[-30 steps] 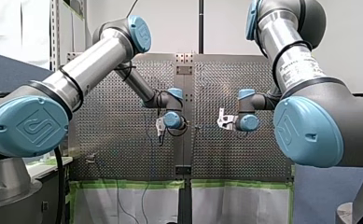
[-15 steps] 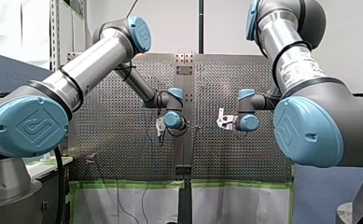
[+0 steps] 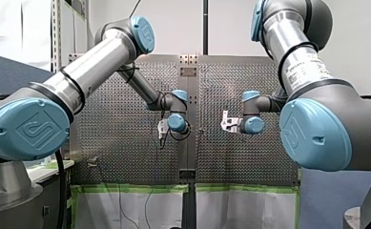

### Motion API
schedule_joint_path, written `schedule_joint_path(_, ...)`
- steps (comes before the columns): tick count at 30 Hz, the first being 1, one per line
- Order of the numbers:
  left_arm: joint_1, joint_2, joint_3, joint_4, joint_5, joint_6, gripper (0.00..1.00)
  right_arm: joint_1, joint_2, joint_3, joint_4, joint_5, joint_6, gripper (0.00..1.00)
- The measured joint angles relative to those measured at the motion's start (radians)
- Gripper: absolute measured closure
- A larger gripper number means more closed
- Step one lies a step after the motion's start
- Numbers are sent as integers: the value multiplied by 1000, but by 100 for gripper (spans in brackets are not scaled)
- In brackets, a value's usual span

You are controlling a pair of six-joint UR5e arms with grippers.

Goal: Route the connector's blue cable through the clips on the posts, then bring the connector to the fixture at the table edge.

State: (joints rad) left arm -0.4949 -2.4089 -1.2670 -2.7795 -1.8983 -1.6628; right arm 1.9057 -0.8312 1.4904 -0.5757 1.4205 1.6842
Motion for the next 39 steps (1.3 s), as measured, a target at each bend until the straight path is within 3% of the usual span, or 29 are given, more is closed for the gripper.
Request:
schedule_joint_path(21,-4,0,0,-5,-8,22,0,-5,0,-31,31,-4,0,100)
schedule_joint_path(27,-11,1,-3,-34,-9,37,0,0,0,-32,36,-3,-3,100)
schedule_joint_path(32,-24,23,-36,-58,-23,74,0,0,0,-32,39,-2,-4,100)
schedule_joint_path(39,-34,77,-92,-16,-24,99,0,4,1,-32,47,-1,-6,100)
